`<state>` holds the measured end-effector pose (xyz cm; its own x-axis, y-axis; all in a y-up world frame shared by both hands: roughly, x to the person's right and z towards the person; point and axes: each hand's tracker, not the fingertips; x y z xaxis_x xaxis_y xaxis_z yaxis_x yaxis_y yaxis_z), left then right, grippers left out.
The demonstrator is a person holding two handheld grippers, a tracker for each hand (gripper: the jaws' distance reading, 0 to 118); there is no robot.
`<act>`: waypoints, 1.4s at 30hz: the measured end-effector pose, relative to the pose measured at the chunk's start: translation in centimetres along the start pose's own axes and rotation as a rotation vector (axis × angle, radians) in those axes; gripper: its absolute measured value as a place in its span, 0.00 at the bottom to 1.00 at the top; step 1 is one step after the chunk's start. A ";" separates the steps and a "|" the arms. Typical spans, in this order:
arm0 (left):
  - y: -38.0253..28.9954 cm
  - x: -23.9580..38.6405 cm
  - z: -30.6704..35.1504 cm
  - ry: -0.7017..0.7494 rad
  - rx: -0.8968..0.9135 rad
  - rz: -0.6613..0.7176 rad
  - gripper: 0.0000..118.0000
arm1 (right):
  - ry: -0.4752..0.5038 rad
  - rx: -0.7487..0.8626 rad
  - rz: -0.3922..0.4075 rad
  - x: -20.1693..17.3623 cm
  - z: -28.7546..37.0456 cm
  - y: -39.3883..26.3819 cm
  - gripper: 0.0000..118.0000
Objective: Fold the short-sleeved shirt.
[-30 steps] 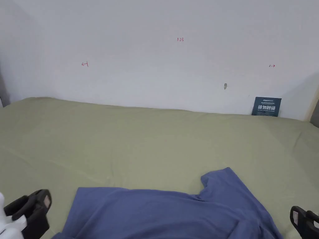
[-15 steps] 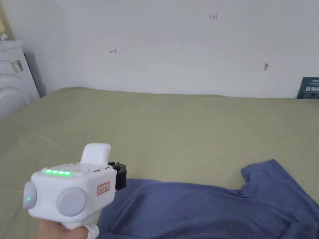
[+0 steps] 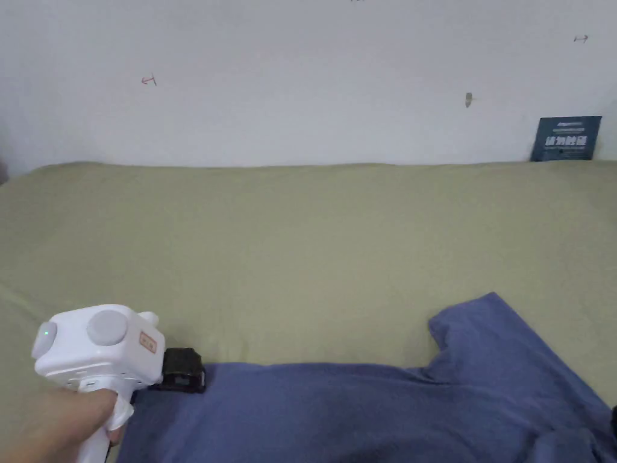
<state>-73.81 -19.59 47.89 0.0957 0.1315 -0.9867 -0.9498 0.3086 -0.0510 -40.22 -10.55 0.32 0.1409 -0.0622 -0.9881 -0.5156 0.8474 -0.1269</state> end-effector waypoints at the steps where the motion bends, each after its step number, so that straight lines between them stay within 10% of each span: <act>1: -0.4 0.5 -0.3 0.012 0.000 0.004 0.85 | 0.008 -0.019 -0.015 0.7 -1.0 0.7 0.00; 6: -1.6 2.5 0.4 0.143 0.043 -0.095 0.62 | -0.007 -0.206 -0.140 5.6 -9.5 4.5 0.00; 8: -1.6 2.0 0.9 0.106 0.053 -0.098 0.29 | 0.020 -0.338 -0.104 7.1 -13.6 5.9 0.03; 11: -1.4 1.4 2.0 0.044 0.062 -0.071 0.05 | 0.052 -0.589 -0.067 8.1 -18.9 7.0 0.66; 23: -1.9 1.8 1.8 0.031 0.069 -0.064 0.05 | -0.035 -0.709 -0.068 6.8 -25.5 6.5 0.63; 24: -2.1 1.8 1.9 0.034 0.084 -0.055 0.05 | -0.071 -0.688 -0.072 6.7 -25.2 6.4 0.59; 26: -2.4 1.8 2.2 0.034 0.127 -0.035 0.05 | -0.084 -0.674 -0.081 6.4 -24.2 6.6 0.08; 27: -2.2 1.5 1.9 0.033 0.138 -0.033 0.05 | -0.064 -0.658 -0.102 6.6 -23.5 6.5 0.00; 42: -11.4 -0.6 16.2 -0.084 0.427 -0.155 0.05 | 0.118 -0.287 0.068 5.8 -2.7 9.3 0.00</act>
<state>-58.22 -7.92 51.59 0.2675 0.1235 -0.9556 -0.7163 0.6888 -0.1115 -46.52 -4.43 -6.84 0.0073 -0.0856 -0.9963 -0.7406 0.6690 -0.0629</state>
